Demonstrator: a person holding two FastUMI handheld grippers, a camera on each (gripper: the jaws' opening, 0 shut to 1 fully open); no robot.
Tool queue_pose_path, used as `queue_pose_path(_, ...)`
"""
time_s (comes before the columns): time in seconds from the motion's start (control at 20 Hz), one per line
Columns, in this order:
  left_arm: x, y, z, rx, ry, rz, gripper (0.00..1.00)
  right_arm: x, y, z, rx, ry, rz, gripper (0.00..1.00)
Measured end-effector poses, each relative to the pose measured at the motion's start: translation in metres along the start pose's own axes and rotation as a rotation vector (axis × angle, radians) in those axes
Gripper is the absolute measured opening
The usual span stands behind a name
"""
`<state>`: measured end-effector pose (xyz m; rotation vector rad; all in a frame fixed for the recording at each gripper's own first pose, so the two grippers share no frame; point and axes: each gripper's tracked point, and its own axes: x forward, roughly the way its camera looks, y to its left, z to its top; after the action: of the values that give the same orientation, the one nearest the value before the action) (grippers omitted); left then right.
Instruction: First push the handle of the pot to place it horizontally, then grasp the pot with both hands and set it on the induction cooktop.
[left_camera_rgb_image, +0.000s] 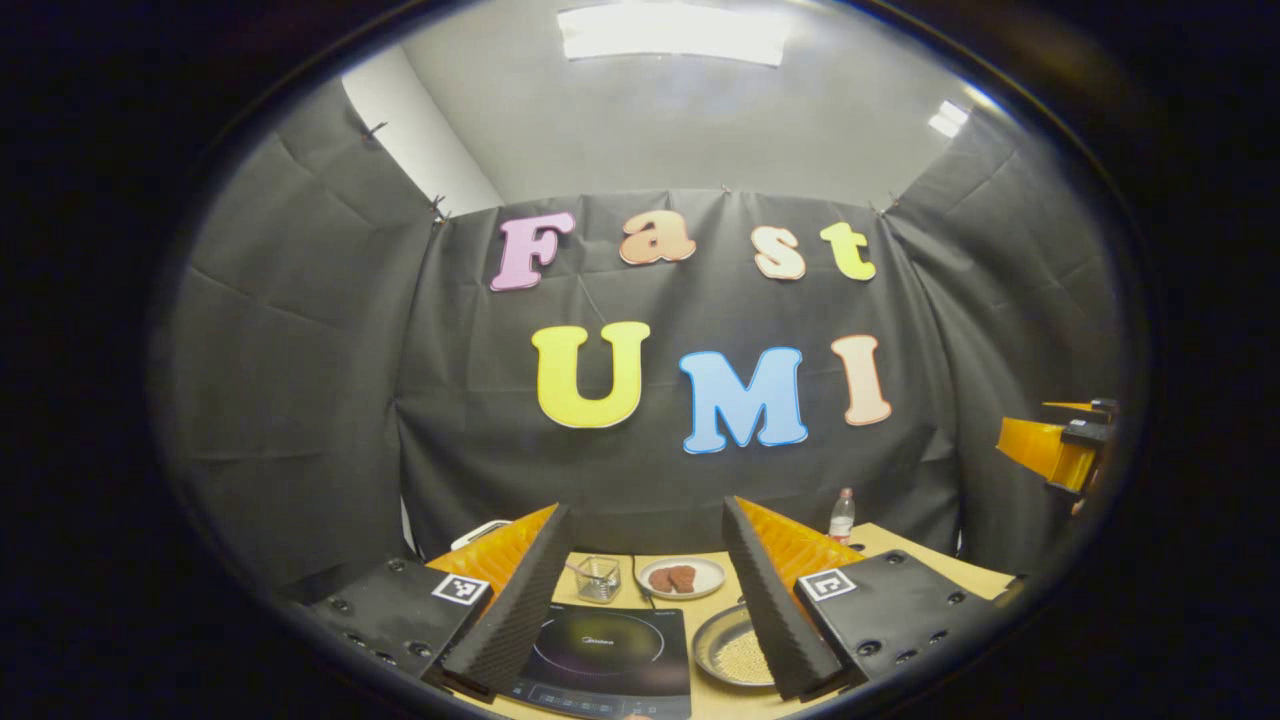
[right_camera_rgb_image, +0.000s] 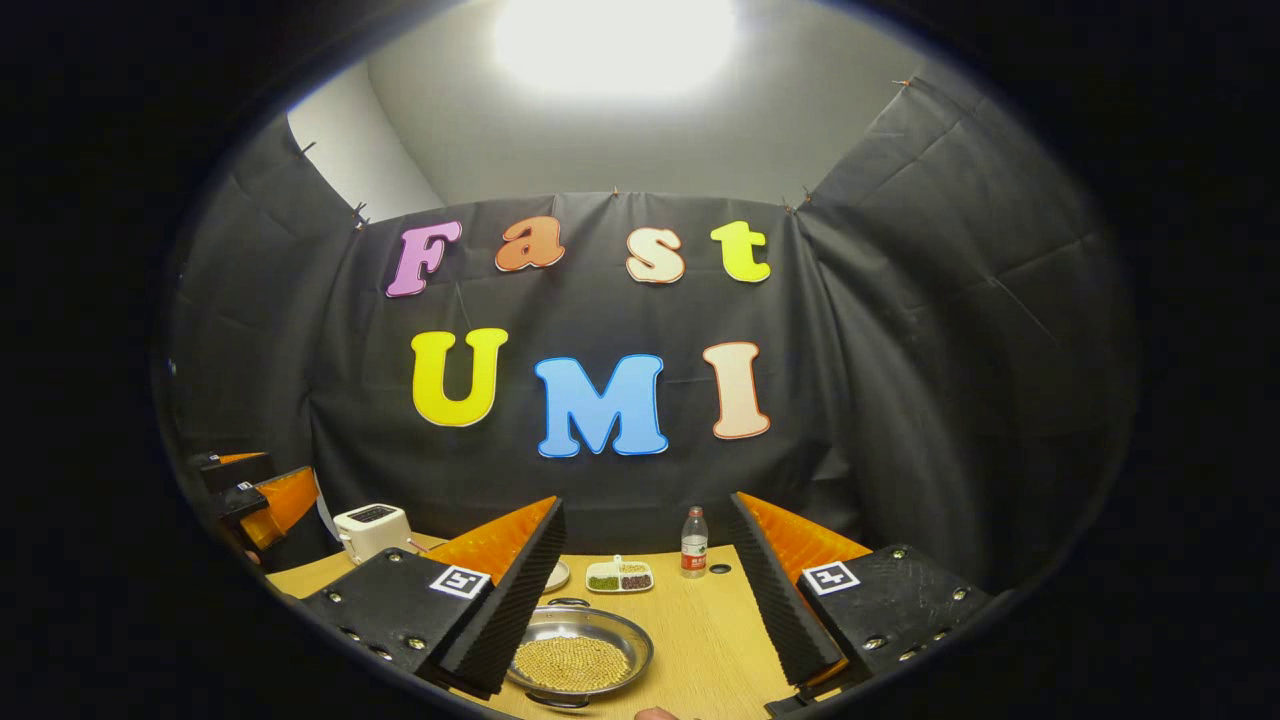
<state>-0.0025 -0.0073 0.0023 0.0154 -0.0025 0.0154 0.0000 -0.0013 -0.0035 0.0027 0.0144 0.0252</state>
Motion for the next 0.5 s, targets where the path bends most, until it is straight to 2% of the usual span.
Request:
queue_pose_path(0.2, -0.0009, -0.0027, 0.0015, 0.002, -0.003, -0.002, 0.96, 0.0003, -0.0012, -0.0020, -0.003, 0.005, 0.000, 0.98)
queue_pose_path(0.5, -0.0020, -0.0065, 0.0041, 0.005, -0.010, -0.002, 0.99, 0.0009, -0.0053, -0.0012, 0.000, 0.004, -0.003, 0.98)
